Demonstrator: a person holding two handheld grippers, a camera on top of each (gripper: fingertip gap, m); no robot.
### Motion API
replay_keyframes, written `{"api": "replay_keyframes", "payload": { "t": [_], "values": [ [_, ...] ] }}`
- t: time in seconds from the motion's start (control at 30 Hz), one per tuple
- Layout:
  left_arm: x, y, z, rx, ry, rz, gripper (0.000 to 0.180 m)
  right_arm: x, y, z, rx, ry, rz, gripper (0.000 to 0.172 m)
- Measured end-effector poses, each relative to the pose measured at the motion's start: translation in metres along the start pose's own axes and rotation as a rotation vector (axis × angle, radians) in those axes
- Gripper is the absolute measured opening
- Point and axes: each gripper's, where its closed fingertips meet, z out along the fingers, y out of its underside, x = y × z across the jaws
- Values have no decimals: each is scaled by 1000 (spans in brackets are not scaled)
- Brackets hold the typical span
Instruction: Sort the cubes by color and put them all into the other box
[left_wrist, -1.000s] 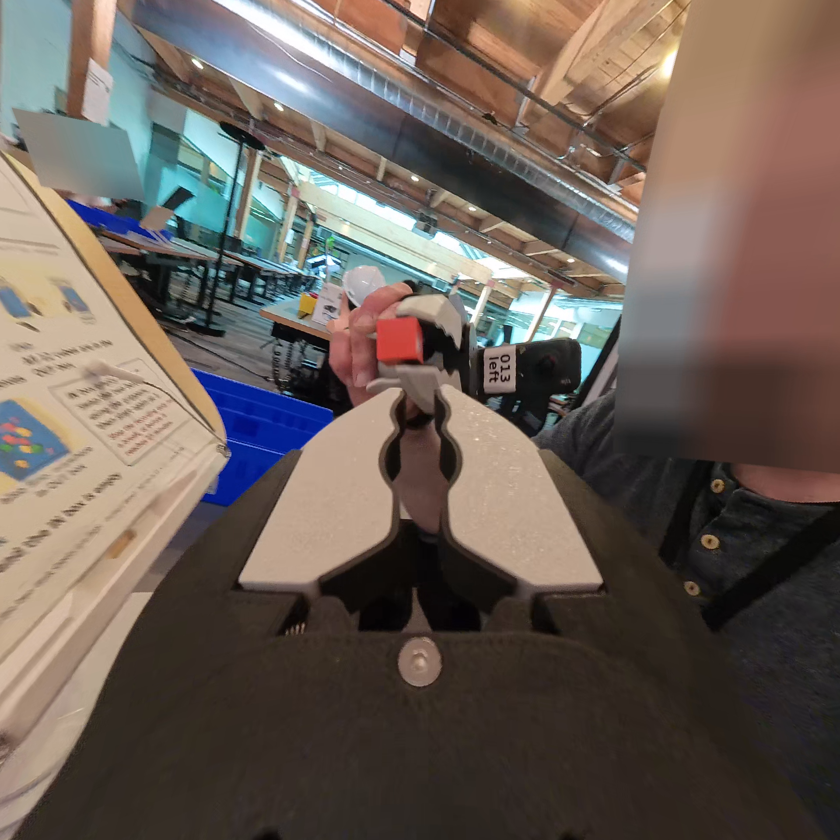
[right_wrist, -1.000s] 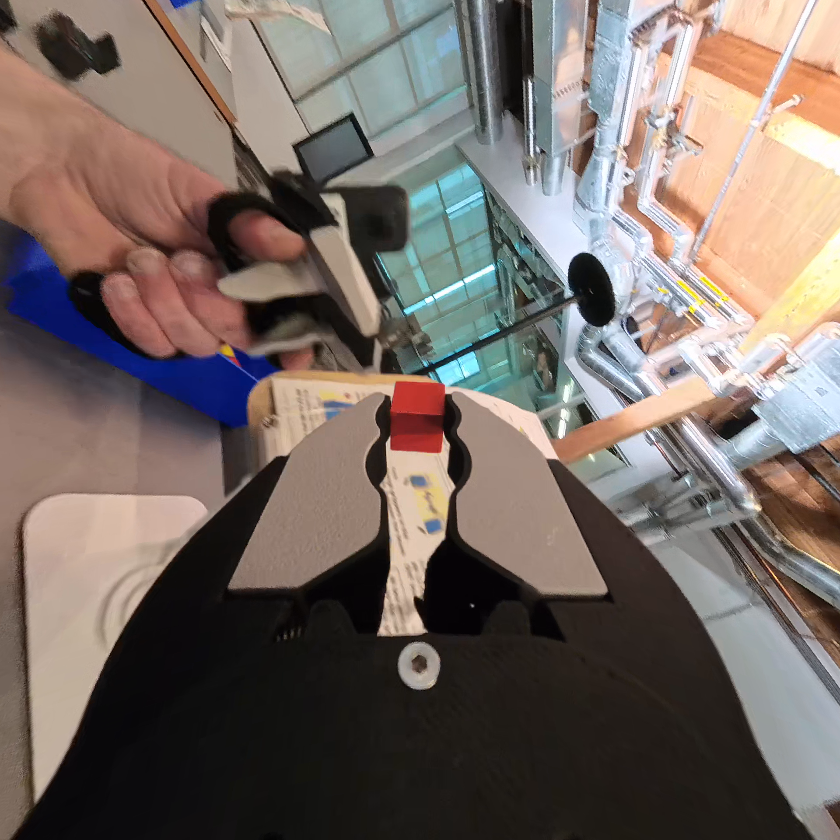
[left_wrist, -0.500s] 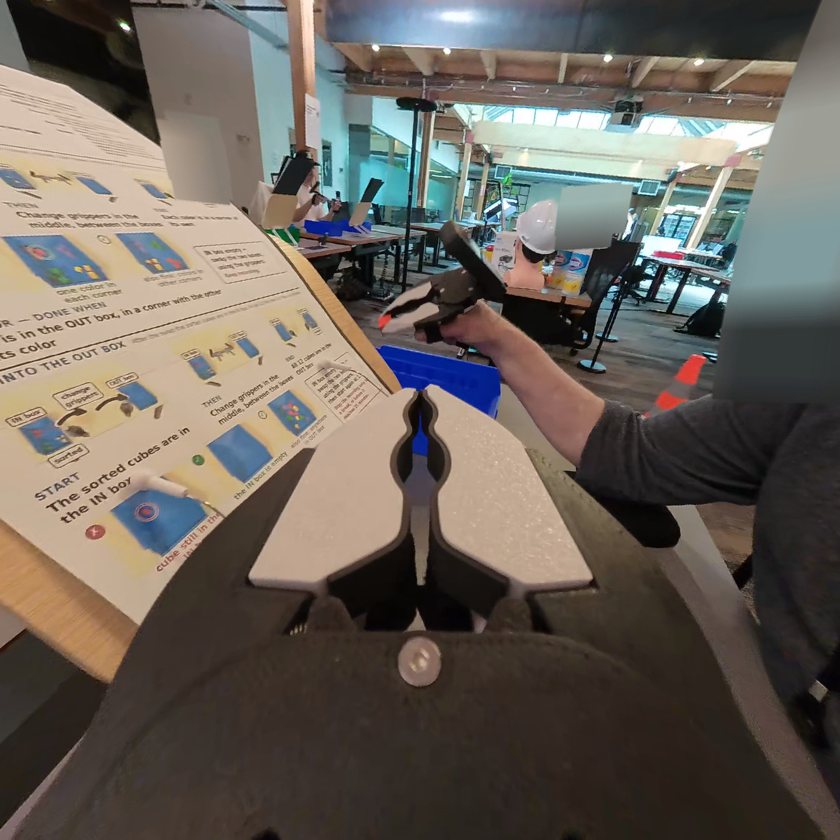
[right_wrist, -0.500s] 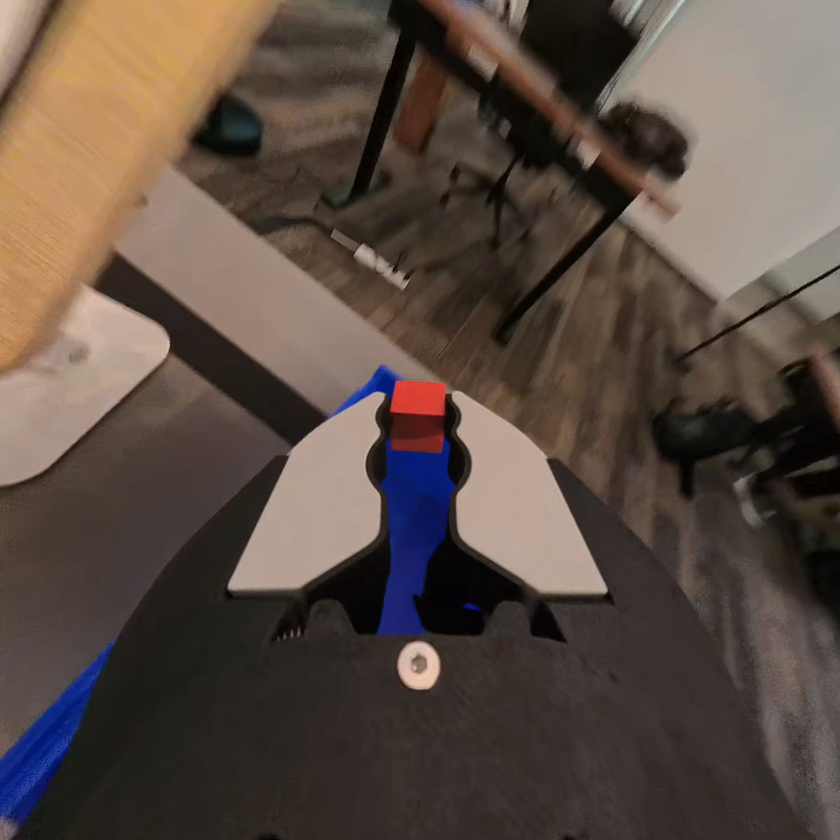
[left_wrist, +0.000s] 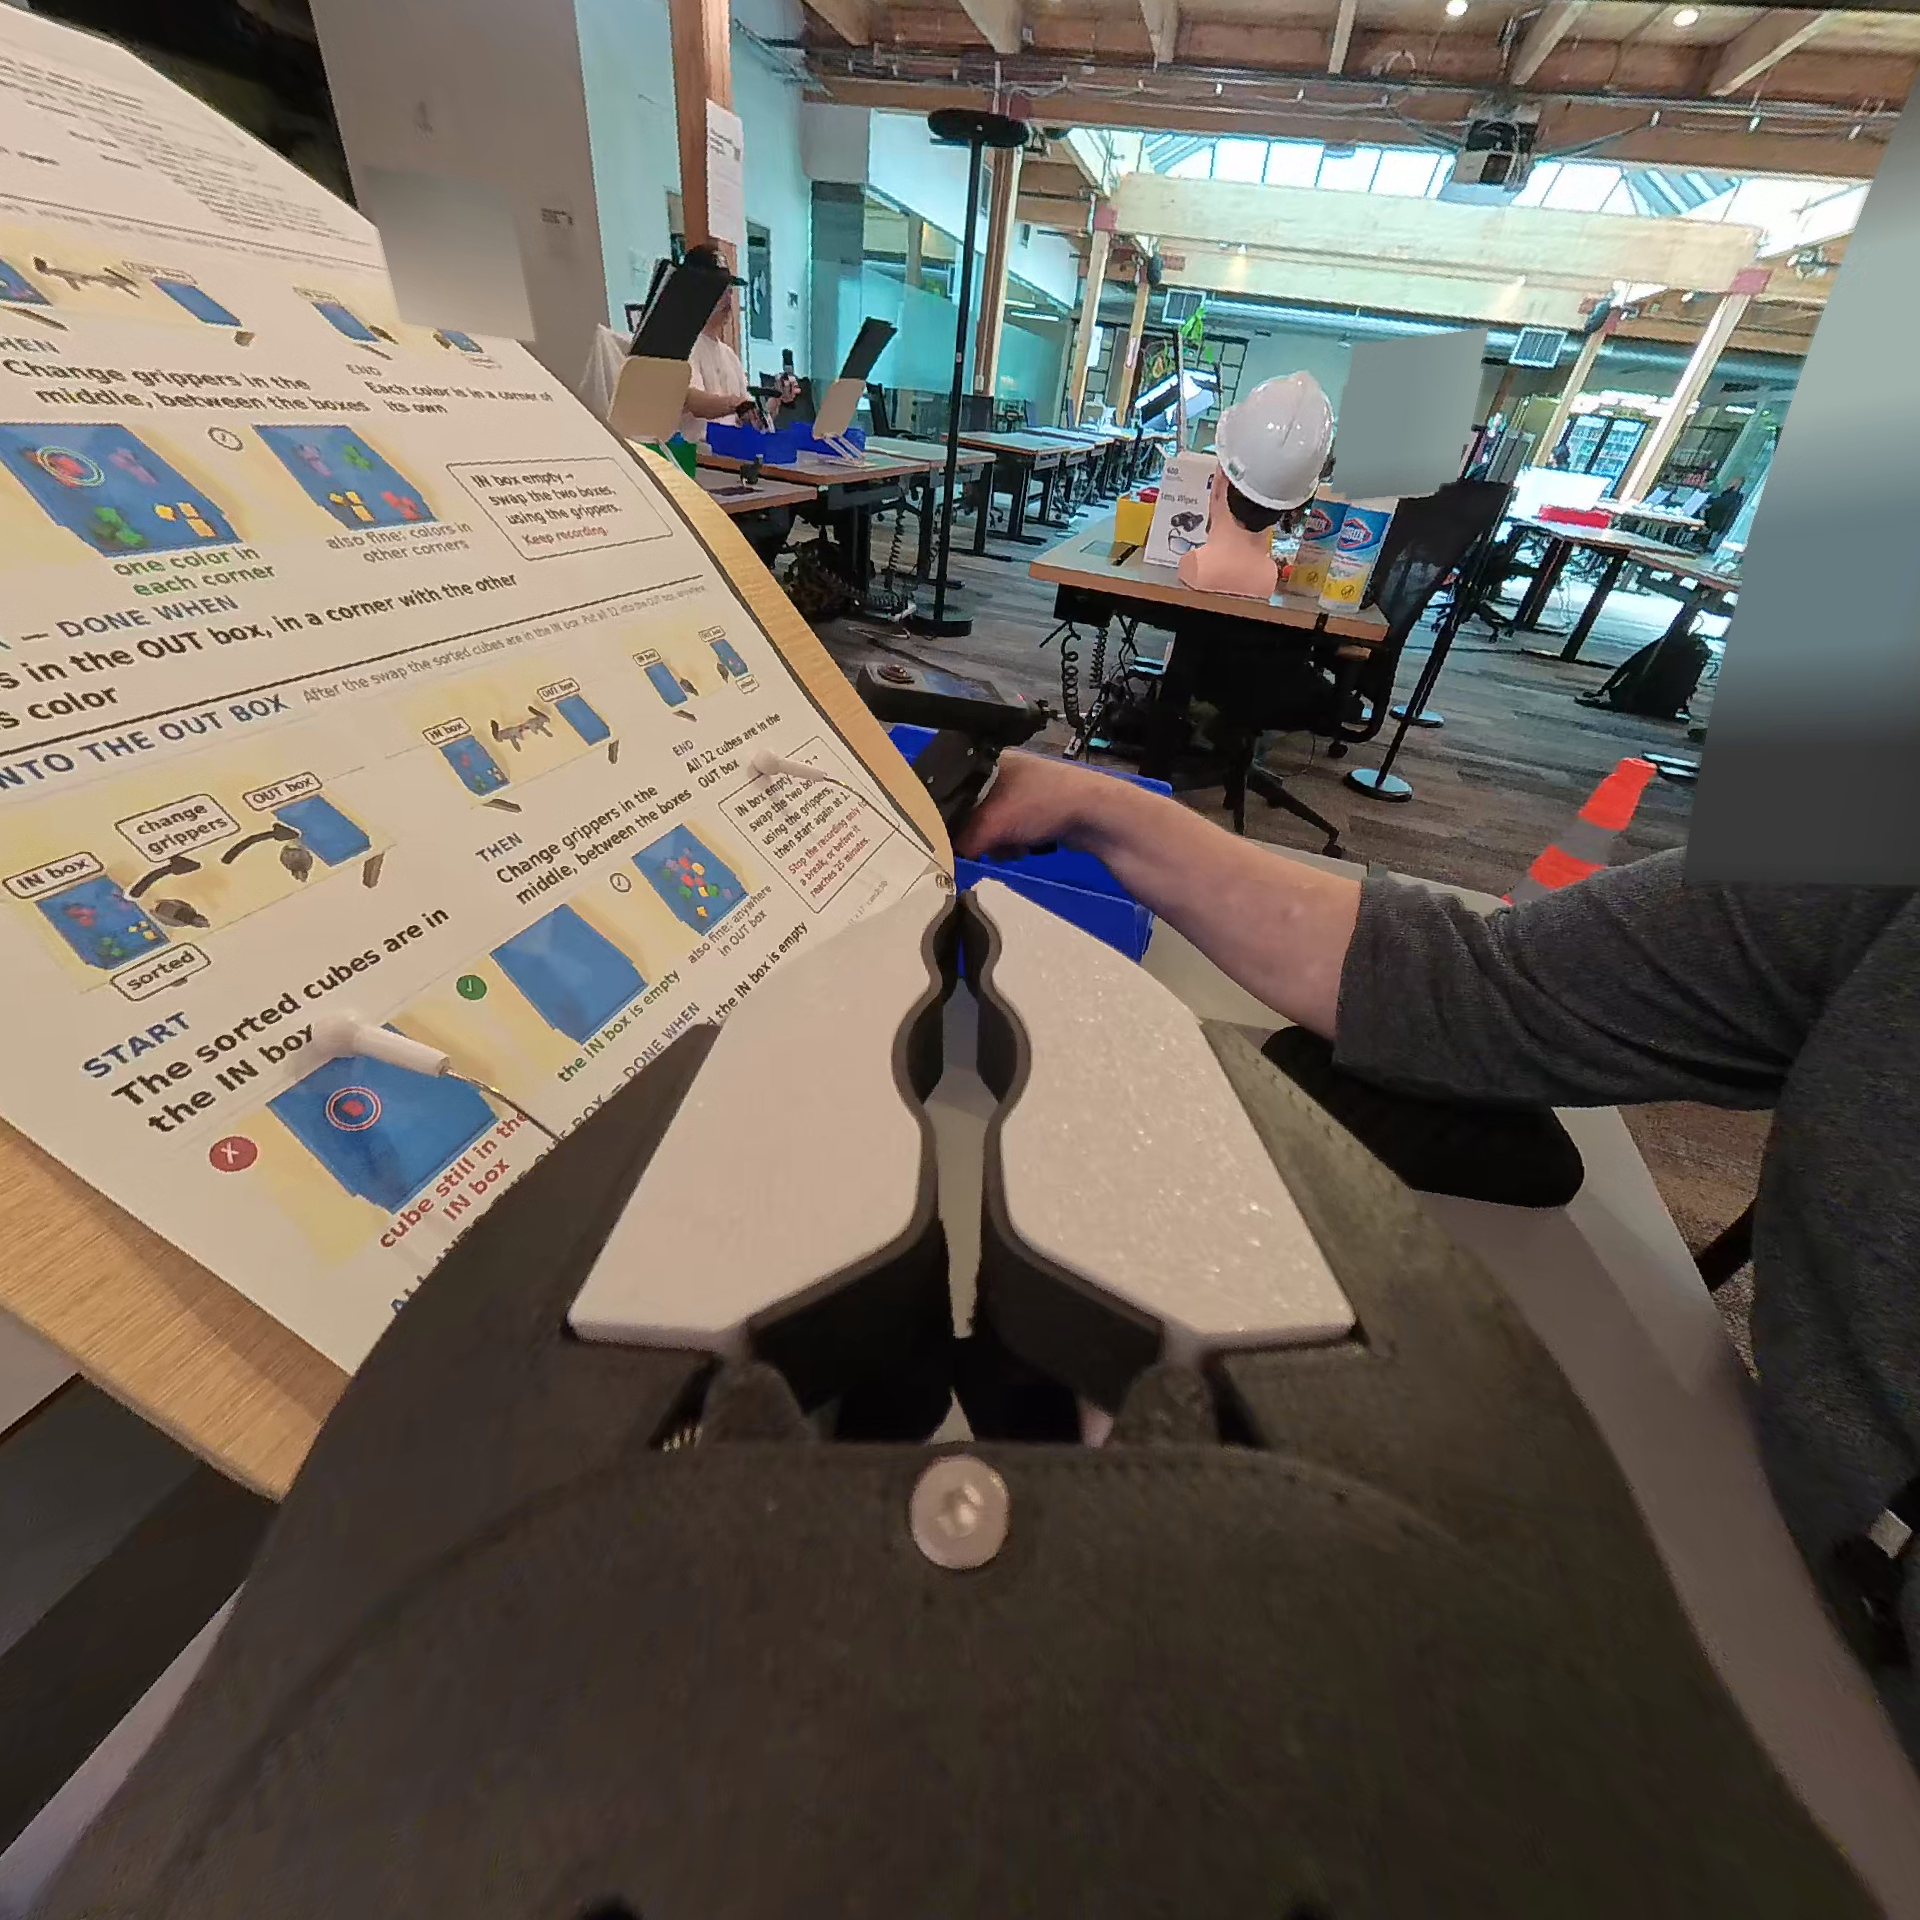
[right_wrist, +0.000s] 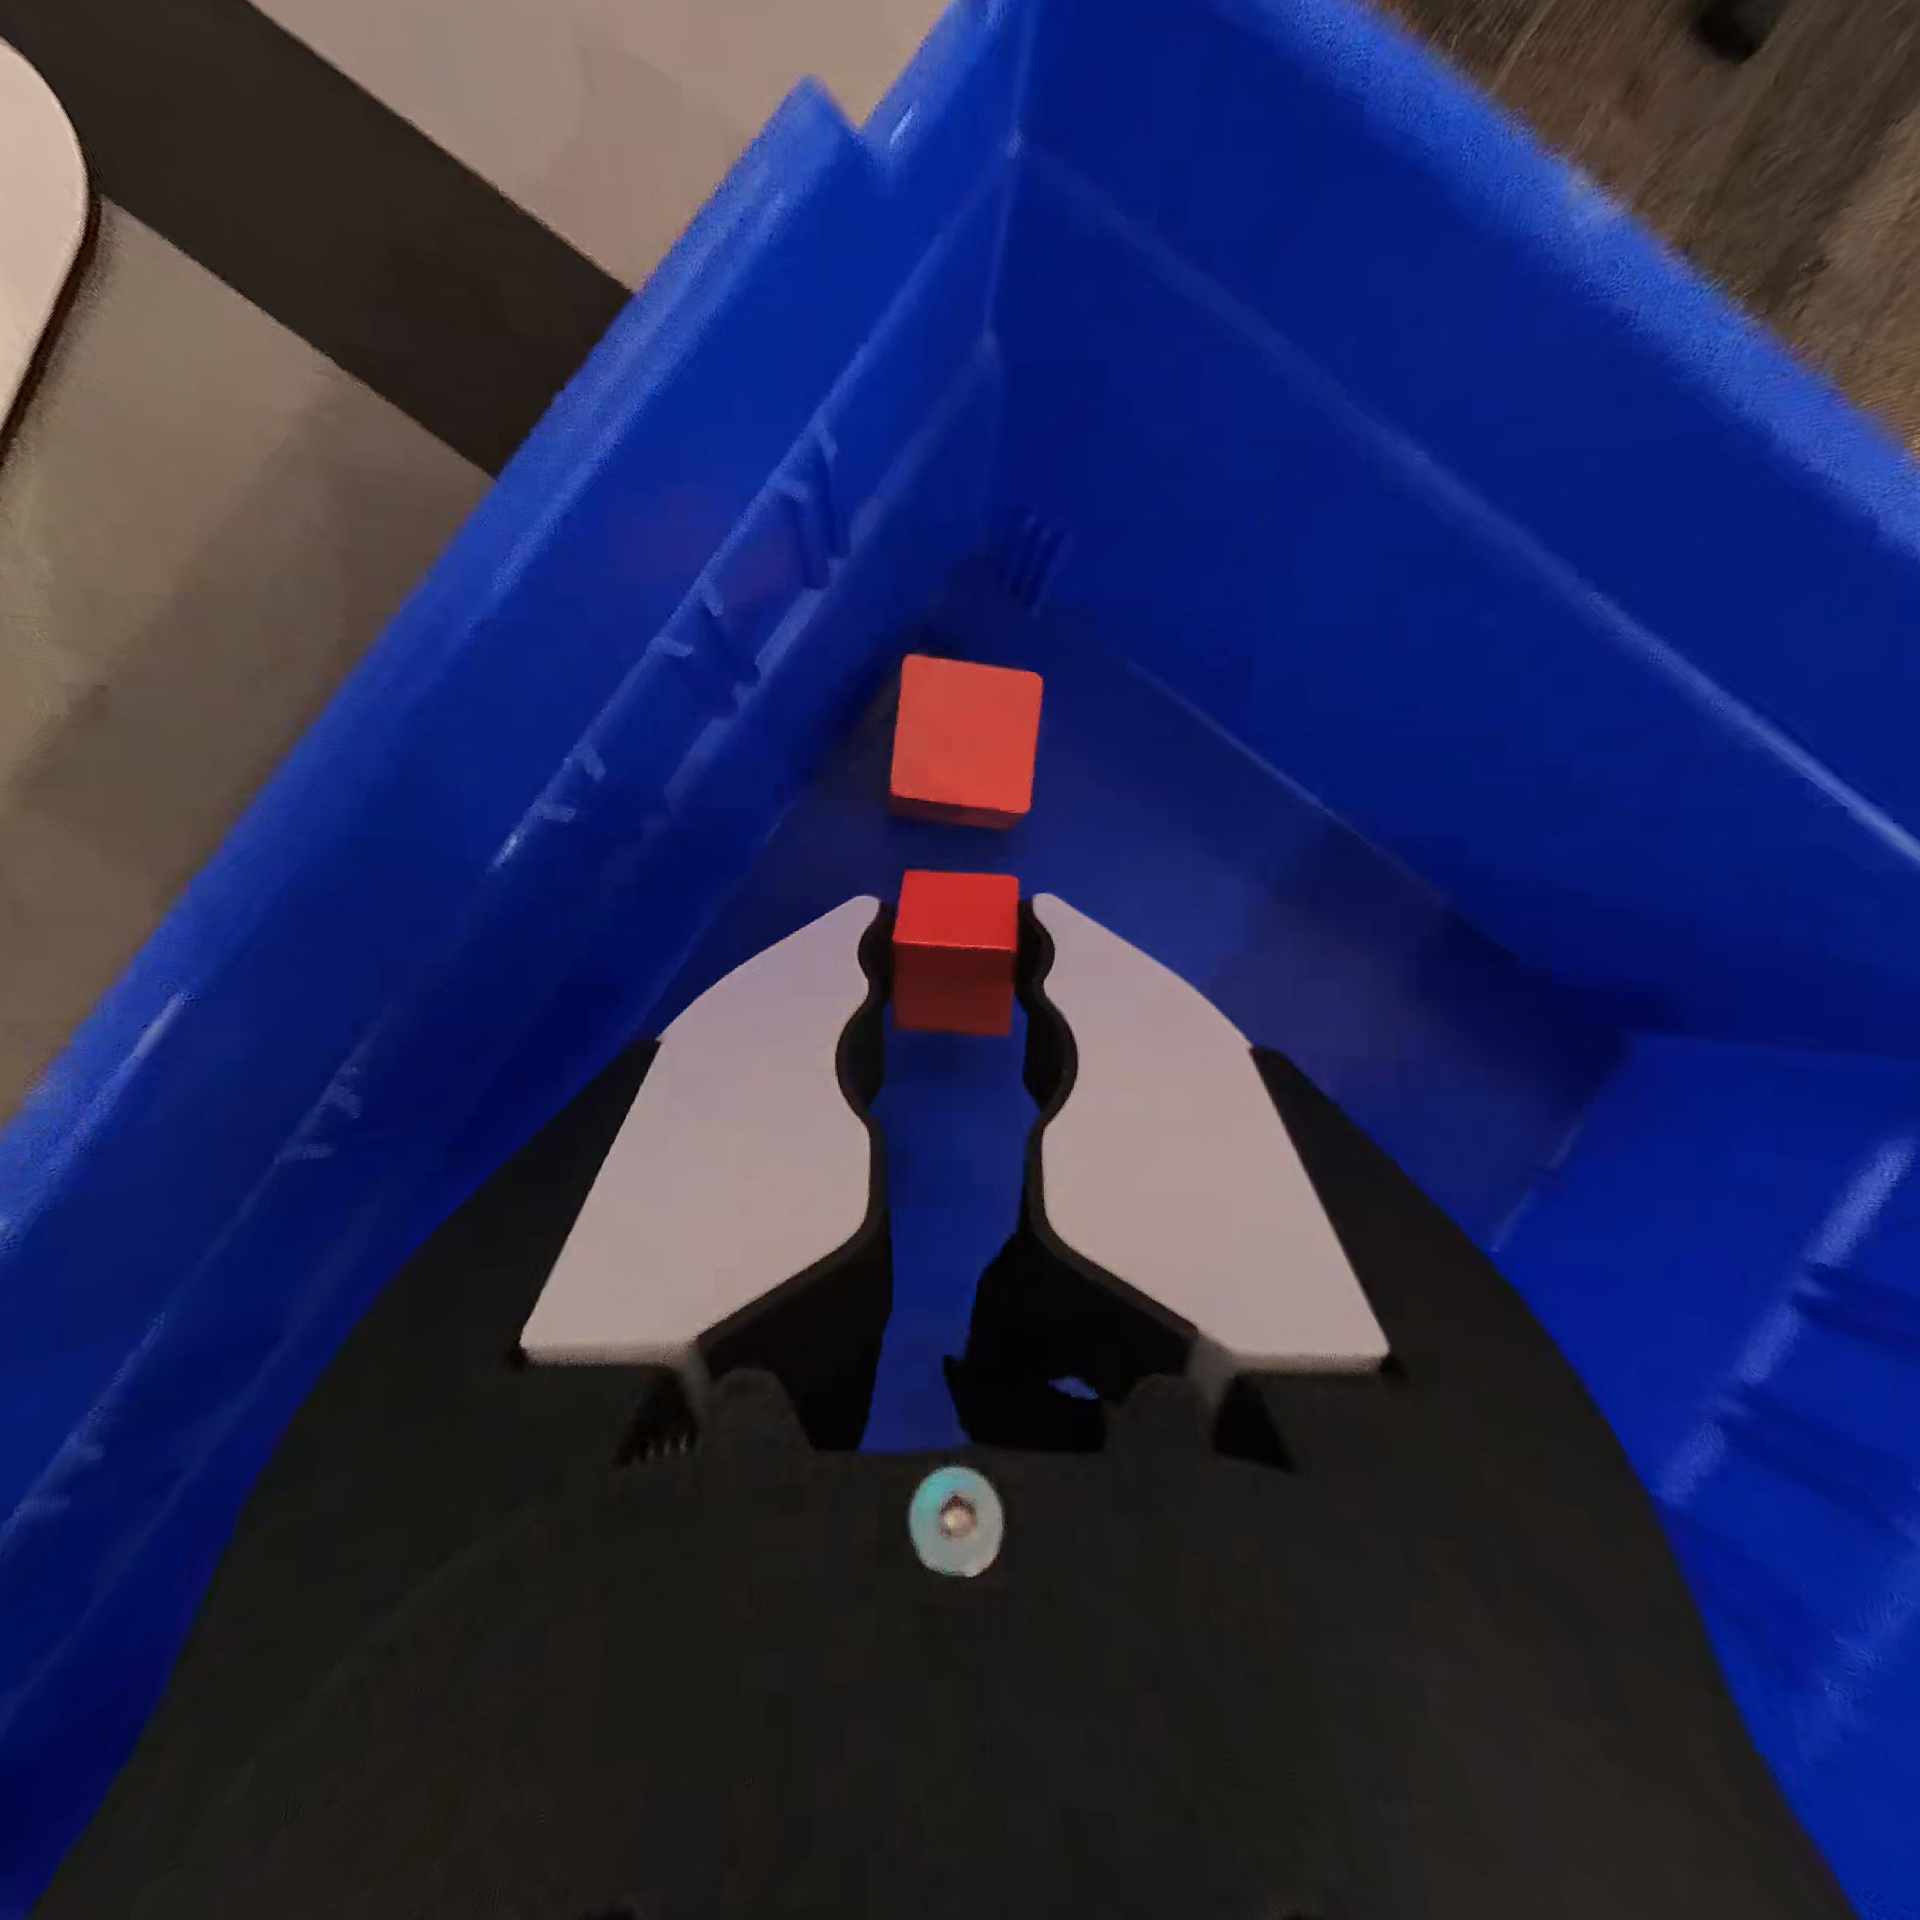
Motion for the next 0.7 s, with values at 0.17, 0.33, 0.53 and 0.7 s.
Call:
{"api": "replay_keyframes", "payload": {
  "t": [0.17, 0.33, 0.53, 0.7],
  "values": [
    [-1, 2, 0, -11, -2, 0, 0, -4, 2, 16, -19, -8, 3, 23],
    [-7, 2, -5, -29, -42, 20, 0, 5, 1, 9, -16, 52, 0, 35],
    [-28, -5, -32, -40, -165, 64, 0, 11, -21, -28, 119, 53, 34, 34],
    [-78, -4, -88, -94, -425, 88, 2, 15, -42, -67, 249, 88, 41, 24]
  ]
}}
